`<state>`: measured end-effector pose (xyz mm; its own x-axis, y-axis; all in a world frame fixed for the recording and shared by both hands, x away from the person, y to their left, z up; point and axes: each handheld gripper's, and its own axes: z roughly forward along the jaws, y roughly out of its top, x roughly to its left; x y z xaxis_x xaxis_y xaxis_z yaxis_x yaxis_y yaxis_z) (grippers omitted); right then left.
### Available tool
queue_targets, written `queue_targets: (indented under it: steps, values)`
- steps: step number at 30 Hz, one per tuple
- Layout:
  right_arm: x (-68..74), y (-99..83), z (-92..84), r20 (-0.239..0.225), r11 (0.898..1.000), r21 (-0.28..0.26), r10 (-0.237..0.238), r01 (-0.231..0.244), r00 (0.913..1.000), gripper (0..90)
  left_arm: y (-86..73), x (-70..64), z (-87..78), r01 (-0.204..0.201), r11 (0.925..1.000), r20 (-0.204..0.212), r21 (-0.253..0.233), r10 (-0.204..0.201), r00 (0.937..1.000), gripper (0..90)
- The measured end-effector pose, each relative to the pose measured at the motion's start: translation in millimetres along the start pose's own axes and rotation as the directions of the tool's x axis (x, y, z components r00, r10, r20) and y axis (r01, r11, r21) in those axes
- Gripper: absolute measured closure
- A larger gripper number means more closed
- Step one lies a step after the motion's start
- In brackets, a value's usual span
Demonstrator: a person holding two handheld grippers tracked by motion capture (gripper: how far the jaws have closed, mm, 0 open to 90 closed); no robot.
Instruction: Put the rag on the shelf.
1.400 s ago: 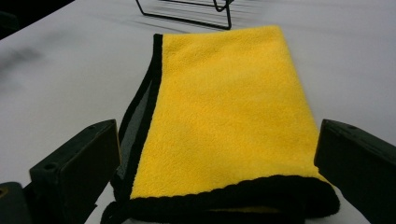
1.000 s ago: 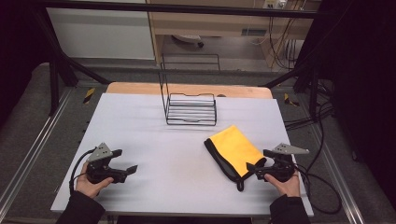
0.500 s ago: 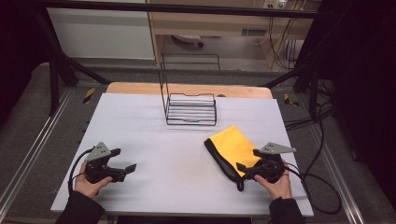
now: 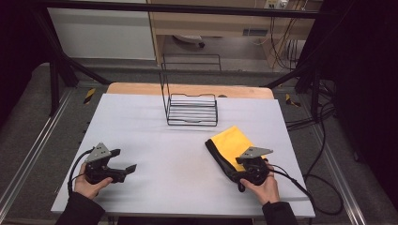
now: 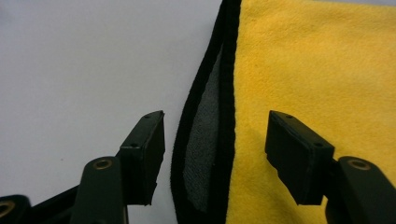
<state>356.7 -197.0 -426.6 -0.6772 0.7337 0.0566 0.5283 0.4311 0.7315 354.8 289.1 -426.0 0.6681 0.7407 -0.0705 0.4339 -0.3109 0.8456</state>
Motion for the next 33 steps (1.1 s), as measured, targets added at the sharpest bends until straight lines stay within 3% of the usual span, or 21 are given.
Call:
queue_targets:
  steps: [4, 9, 15, 18, 33]
  values:
    - [5.1, -0.8, 9.3, 0.021, 0.999, 0.032, -0.027, 0.027, 0.9994, 44.6, -0.2, 0.6, 0.2, 0.000, 1.0000, -0.005, 0.003, 0.000, 1.0000, 7.5]
    - [8.2, -4.9, 16.3, 0.056, 0.996, 0.069, -0.058, 0.054, 0.9967, 45.2, 0.0, -0.1, -0.2, -0.003, 1.0000, -0.006, 0.005, 0.003, 1.0000, 7.6]
    - [11.6, -8.5, 19.7, 0.091, 0.992, 0.077, -0.109, 0.102, 0.9899, 46.7, -0.2, -0.3, 0.0, -0.004, 1.0000, -0.009, 0.009, 0.004, 1.0000, 7.8]
    - [13.3, -9.3, 20.1, 0.113, 0.986, 0.088, -0.153, 0.143, 0.9818, 51.4, -0.2, -0.3, 0.1, -0.004, 1.0000, -0.008, 0.008, 0.004, 1.0000, 7.9]
    - [7.0, -4.8, 19.2, 0.130, 0.981, 0.124, -0.163, 0.147, 0.9781, 73.4, -0.4, -1.1, 1.5, -0.011, 0.9998, -0.009, 0.018, 0.012, 0.9999, 8.2]
